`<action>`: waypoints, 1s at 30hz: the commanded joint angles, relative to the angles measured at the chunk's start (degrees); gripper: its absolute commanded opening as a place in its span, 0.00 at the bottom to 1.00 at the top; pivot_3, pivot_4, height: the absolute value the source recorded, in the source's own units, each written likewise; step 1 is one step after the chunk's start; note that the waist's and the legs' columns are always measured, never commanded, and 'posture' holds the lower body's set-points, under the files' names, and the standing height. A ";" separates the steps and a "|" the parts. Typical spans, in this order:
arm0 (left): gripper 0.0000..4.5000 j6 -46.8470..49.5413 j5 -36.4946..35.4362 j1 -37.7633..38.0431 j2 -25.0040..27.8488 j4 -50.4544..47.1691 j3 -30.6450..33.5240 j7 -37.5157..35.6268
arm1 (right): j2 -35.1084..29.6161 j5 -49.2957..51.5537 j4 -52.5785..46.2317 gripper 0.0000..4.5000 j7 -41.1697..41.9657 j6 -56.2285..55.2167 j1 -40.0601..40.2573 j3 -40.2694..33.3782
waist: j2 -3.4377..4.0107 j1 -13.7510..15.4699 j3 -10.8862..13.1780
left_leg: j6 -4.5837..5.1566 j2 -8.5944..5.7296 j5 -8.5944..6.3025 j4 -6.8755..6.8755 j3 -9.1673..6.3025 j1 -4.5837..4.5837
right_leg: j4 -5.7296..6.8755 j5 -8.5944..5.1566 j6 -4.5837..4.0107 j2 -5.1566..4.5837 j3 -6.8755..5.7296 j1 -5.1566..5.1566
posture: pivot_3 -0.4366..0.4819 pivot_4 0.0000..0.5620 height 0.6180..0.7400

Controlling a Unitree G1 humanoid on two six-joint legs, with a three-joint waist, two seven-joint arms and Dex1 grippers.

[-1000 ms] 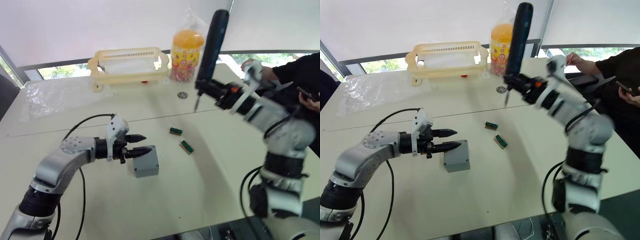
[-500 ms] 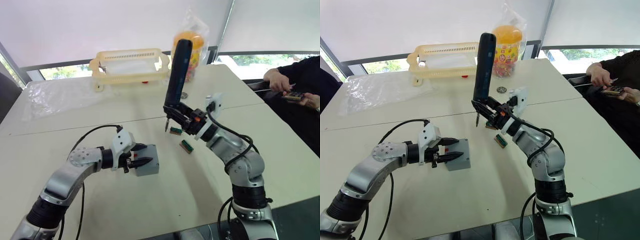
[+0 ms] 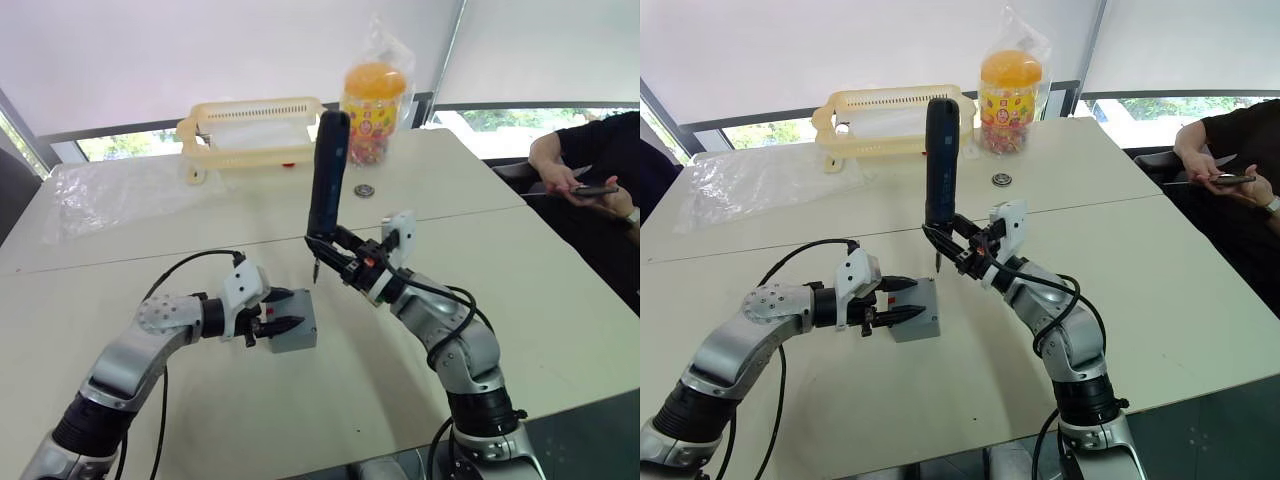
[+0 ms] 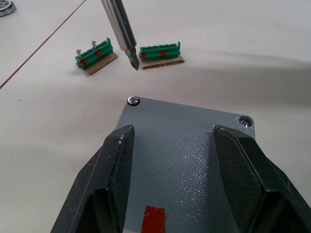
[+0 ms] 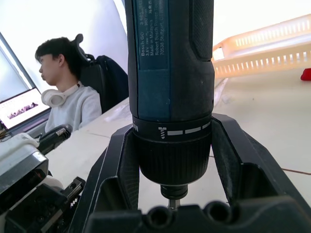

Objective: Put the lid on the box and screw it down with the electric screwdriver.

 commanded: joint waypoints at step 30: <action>0.57 1.27 2.51 1.97 0.57 -0.78 -1.35 0.68 | 1.70 -1.85 -1.70 0.38 1.70 -4.98 1.05 2.89 | -0.01 0.03 -0.01 | 0.00 0.00 0.00 0.00 0.00 0.01 | 0.00 0.00 0.00 0.00 0.00 0.02 | 0.48 0.27 1.00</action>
